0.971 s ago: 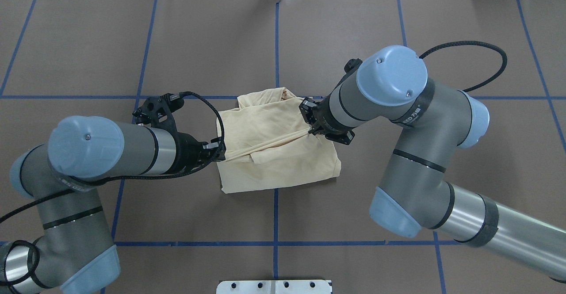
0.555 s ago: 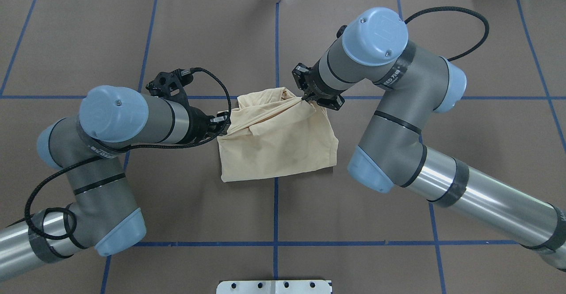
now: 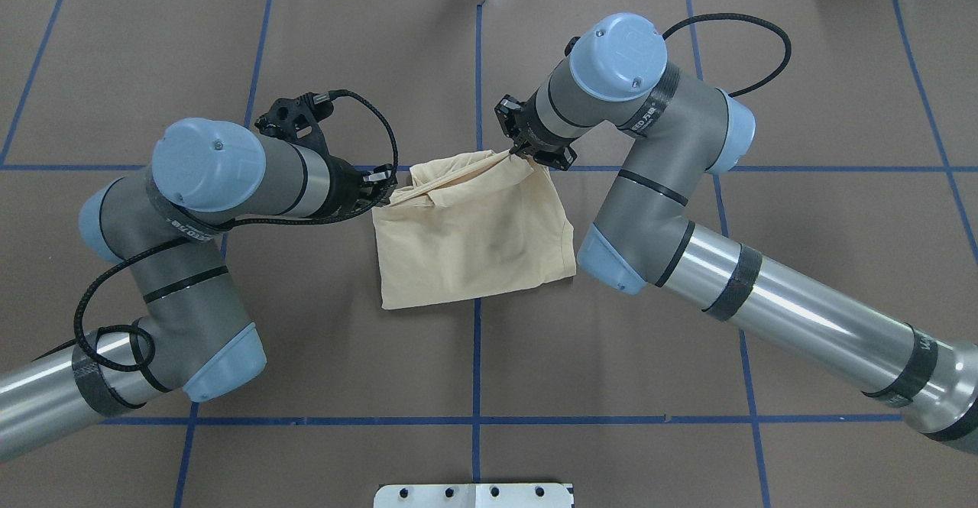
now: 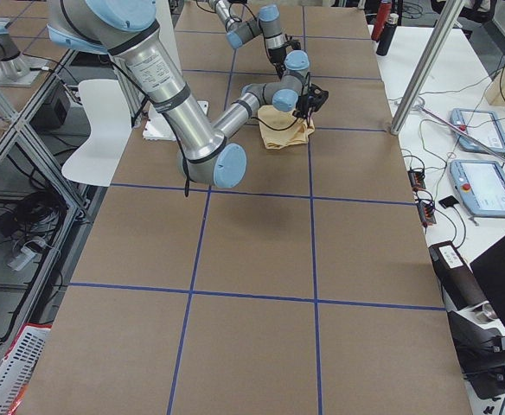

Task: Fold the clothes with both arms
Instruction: 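Lift both near corners and fold them over toward the shirt's far edge, then lay the folded edge down at the far side with both grippers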

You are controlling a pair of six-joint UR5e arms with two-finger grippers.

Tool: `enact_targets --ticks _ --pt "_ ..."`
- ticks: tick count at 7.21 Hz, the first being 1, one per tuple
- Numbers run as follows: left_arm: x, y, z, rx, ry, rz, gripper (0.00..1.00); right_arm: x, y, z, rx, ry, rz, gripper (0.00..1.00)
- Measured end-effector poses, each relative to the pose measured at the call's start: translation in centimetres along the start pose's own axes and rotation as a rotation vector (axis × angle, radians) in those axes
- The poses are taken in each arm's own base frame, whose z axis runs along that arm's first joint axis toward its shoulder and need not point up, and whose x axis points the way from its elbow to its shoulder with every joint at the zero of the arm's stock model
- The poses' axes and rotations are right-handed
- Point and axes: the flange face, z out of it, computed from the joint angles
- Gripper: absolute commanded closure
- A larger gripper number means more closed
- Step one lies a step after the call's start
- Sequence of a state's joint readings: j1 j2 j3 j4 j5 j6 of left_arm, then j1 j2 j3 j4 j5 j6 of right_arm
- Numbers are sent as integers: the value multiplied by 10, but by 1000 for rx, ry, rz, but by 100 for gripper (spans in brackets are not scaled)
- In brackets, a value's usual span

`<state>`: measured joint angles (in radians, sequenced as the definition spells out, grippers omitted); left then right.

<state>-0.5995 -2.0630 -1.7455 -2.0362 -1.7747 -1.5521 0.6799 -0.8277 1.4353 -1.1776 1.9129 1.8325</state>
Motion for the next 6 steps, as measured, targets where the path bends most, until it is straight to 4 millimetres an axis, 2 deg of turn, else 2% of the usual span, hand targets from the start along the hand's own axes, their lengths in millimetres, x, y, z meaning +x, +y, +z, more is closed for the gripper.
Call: enact_targets --ticks 1,4,6 --pt "0 -7 0 10 -1 -6 100 2 -3 5 3 8 3 100" --pt "-3 -20 28 19 -20 -16 100 -15 -2 18 5 24 11 100" --pt "-8 -25 37 24 -30 -22 100 -20 -4 29 10 42 19 100"
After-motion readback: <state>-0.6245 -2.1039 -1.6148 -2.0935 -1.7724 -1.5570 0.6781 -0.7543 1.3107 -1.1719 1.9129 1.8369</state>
